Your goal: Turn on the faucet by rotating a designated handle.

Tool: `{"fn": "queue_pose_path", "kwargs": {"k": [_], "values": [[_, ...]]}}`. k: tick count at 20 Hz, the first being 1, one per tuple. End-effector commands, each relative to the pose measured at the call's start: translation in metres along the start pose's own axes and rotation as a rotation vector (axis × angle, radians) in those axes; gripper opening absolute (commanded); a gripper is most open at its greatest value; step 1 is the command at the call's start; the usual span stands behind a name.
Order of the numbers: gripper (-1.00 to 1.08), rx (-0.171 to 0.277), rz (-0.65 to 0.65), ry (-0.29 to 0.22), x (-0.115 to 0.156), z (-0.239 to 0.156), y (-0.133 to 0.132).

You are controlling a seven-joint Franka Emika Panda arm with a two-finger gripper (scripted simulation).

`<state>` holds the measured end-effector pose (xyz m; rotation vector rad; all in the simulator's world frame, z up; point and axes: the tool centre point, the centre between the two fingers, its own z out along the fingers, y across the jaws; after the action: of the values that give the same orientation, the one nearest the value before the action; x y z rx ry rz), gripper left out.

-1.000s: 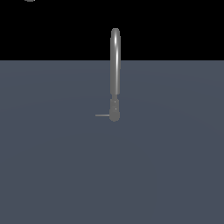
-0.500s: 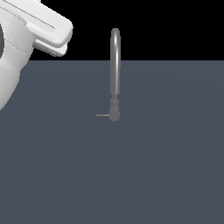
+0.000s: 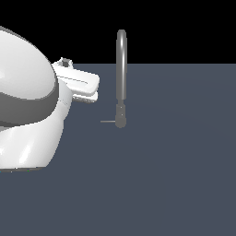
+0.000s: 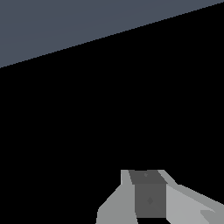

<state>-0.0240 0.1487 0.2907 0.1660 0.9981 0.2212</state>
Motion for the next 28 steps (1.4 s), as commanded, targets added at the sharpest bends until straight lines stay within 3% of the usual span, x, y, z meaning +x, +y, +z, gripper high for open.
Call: {"fn": "queue_pose_path", "kwargs": {"k": [1, 6, 12, 28], "values": [[-1.0, -0.003, -0.051, 0.094, 0.029, -0.017, -0.021], [-1.0, 0.002, -0.126, 0.243, 0.07, -0.049, -0.058], [-1.0, 0.015, -0.181, 0.363, 0.098, -0.078, -0.089], [-1.0, 0.036, -0.203, 0.496, 0.135, -0.121, -0.12]]}}
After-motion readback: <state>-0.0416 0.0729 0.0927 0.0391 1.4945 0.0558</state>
